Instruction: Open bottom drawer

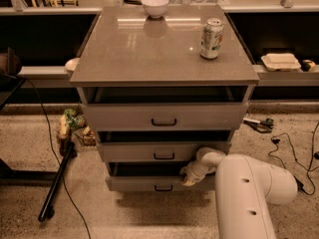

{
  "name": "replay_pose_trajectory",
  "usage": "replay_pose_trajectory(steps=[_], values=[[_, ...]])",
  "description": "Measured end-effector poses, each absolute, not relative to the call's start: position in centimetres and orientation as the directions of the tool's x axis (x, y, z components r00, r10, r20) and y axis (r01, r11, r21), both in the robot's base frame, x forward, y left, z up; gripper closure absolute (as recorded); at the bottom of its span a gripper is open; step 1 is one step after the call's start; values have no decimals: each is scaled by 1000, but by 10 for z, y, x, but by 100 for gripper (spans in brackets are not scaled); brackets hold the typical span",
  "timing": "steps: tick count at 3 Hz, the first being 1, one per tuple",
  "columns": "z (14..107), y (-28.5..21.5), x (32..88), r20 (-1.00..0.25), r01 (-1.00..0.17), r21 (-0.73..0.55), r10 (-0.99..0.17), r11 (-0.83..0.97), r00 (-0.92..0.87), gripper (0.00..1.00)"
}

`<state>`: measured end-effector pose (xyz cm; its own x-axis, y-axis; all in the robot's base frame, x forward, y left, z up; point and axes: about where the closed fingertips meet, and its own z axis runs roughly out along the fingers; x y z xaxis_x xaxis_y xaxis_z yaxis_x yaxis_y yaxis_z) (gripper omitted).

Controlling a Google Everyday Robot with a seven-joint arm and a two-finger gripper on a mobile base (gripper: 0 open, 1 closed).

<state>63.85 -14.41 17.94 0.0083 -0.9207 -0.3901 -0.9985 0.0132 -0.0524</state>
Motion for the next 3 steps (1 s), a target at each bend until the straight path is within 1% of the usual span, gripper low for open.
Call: replay_pose_trajectory(steps=[1, 3], values=[[186, -144, 639, -390, -999, -52, -921, 13, 8, 100], [186, -144, 639, -390, -999, -52, -921, 13, 8, 50]])
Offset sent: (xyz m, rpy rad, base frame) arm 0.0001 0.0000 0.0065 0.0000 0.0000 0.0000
